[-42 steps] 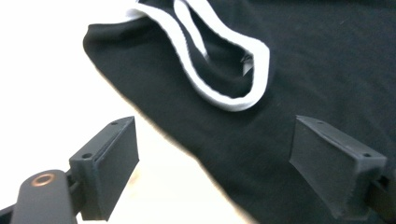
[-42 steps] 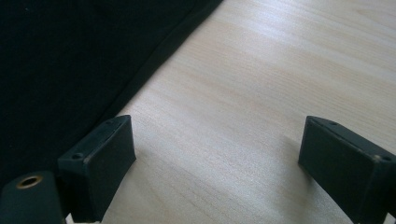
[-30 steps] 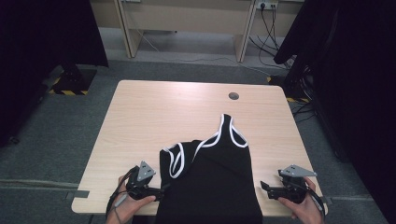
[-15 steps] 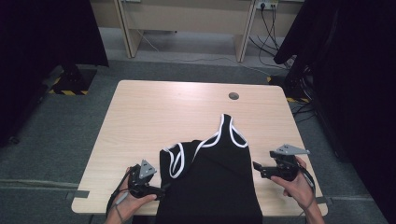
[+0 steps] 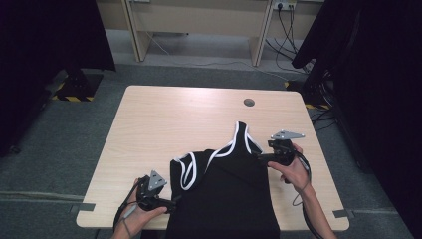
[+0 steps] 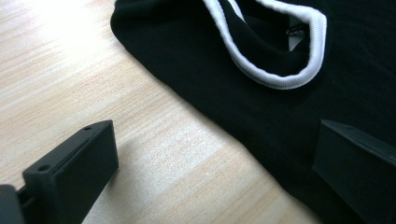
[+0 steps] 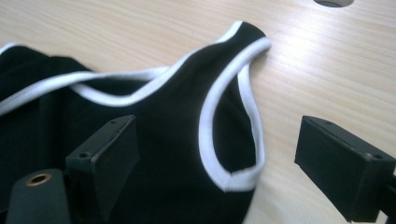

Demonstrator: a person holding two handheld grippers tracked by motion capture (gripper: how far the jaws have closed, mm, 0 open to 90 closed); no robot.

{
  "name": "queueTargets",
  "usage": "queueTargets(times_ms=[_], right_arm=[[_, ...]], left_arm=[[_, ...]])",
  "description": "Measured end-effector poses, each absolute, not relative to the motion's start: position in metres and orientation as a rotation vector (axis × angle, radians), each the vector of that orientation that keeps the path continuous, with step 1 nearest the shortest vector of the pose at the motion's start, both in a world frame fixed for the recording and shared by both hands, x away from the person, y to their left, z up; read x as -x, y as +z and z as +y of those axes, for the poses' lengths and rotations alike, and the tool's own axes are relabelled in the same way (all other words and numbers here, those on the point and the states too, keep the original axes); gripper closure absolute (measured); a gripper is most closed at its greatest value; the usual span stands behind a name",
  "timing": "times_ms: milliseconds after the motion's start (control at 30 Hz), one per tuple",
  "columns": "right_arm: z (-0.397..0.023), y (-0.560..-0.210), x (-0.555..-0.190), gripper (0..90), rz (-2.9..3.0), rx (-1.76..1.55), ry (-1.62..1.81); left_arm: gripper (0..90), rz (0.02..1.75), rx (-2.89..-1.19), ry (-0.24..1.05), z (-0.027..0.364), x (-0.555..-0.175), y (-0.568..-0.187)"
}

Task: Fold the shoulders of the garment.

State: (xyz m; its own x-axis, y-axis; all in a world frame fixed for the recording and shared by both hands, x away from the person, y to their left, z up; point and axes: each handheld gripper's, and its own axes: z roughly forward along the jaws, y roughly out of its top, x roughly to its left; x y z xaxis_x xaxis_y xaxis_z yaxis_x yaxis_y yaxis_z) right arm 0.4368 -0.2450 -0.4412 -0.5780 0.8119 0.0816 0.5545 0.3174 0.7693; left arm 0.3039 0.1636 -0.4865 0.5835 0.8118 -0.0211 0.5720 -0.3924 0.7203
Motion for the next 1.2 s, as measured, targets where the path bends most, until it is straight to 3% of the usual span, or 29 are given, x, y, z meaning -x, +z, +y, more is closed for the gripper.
queueTargets(times_ms=[1000,1200], right_arm=[[-0.206,-0.467,-0.525,19.6,2.3,-1.312,0.99],[-0.199,-0.474,-0.529,31.6,2.309,-1.264,0.941]], left_arm=[[0.0,1.112,-2.104,0.446,0.164,-0.304,-0.487],[0.0,1.112,-2.106,0.446,0.164,-0.304,-0.487]])
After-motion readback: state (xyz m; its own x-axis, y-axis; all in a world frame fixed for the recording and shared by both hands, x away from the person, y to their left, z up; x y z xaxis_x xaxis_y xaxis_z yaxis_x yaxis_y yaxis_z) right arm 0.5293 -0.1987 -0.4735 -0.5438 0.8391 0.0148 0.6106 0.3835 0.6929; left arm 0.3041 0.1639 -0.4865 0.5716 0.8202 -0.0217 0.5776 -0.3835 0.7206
